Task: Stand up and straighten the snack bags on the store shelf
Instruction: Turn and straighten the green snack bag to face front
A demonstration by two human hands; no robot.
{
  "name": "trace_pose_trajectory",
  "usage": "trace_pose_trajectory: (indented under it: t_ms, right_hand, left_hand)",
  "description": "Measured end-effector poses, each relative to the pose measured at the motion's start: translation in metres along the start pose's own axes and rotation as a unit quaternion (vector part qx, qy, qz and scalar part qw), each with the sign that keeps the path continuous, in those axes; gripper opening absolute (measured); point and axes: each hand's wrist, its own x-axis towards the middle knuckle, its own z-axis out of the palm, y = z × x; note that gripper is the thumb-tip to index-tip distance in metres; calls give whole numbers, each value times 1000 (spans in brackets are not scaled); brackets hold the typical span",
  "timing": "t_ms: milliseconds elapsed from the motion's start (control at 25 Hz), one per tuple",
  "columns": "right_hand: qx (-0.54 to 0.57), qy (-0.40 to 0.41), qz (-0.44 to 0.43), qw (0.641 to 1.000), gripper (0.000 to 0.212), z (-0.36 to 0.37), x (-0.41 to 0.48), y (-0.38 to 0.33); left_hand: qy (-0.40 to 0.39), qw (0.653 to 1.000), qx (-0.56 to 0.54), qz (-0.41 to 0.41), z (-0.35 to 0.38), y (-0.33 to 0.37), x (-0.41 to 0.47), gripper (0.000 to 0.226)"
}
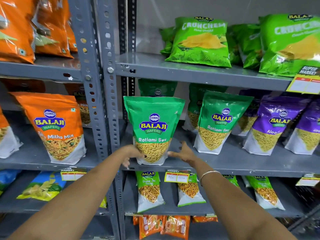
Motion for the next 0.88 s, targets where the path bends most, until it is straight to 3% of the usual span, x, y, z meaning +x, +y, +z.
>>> trace_pose_trajectory:
  t_ms: [120,200,240,280,360,480,680,760,880]
  right_hand:
    - [-89,85,54,991,73,-44,5,24]
    - [-105,128,95,982,54,-83,7,43]
    - [-84,153,112,978,58,-103,7,52]
    - [-50,183,125,974,71,-124,10,62]
    - [-8,221,106,969,93,-162,18,82]
    - [79,145,45,985,100,-201,45,107]
    - [155,-15,-25,988,71,-216,68,119]
    - [175,4,-35,984,72,-212,69,124]
    - [155,22,-36,987,81,-208,59,130]
  left_hand:
    - [-131,982,103,-89,14,20,-10,43]
    - [-184,970,138,-75,41,46,-4,41]
    - [-184,972,136,-53,59,62,-3,38]
    - [-166,979,115,-17,77,79,0,36]
    - [-82,992,29,86,114,116,15,59]
    - [67,977,-57,195,156,169,34,87]
    - [140,953,-169,207,185,210,64,73]
    - [165,949,-189,189,193,204,79,83]
    - [183,952,-178,171,201,190,85,62]
